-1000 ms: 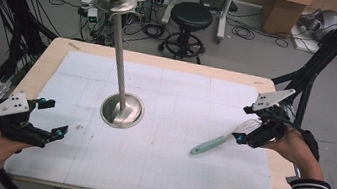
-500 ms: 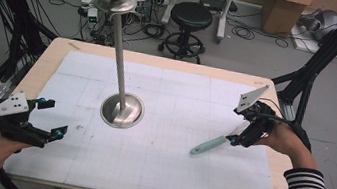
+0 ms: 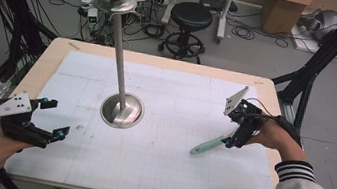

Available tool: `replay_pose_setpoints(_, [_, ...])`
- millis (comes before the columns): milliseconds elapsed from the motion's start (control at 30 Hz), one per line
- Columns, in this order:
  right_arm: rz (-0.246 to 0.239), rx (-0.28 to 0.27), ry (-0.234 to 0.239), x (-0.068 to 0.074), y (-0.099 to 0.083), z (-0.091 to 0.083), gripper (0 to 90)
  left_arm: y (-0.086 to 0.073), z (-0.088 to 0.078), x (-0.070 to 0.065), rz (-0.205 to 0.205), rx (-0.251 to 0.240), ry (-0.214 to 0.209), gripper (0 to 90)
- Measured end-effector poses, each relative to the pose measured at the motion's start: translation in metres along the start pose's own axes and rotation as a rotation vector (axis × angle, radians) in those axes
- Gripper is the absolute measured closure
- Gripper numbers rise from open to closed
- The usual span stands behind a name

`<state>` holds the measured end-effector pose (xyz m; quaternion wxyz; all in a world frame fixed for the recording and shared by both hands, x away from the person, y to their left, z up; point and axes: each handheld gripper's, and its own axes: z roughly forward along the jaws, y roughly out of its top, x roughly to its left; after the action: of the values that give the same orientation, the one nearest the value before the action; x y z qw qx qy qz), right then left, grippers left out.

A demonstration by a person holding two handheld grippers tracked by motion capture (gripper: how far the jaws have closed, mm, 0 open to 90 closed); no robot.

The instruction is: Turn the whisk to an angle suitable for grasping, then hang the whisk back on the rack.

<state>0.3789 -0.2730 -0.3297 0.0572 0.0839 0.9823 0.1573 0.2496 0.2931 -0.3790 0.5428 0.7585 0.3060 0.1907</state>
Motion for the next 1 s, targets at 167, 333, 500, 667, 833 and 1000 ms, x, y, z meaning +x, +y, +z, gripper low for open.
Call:
replay_pose_setpoints(167, [-0.037,0.020,0.004,0.000,0.006,0.009,0.4,0.000,0.000,-0.001,0.002,0.000,-0.003,1.7])
replay_pose_setpoints(333, [-0.073,0.067,0.026,0.003,0.010,0.019,0.4,0.000,0.000,-0.002,0.003,0.002,-0.007,1.7])
replay_pose_setpoints(500, [-0.087,0.092,0.036,0.005,0.012,0.025,0.4,0.000,0.001,-0.001,0.004,0.005,-0.006,1.7])
replay_pose_setpoints(667, [-0.098,0.121,0.038,0.005,0.012,0.030,0.4,0.000,0.002,-0.003,0.003,0.006,-0.008,1.7])
replay_pose_setpoints(833, [-0.105,0.126,0.045,0.004,0.013,0.032,0.5,0.000,0.002,-0.002,-0.002,0.002,-0.006,1.7])
replay_pose_setpoints(1000, [-0.103,0.140,0.049,0.002,0.011,0.037,3.6,0.000,0.002,-0.001,-0.002,0.005,-0.008,1.7])
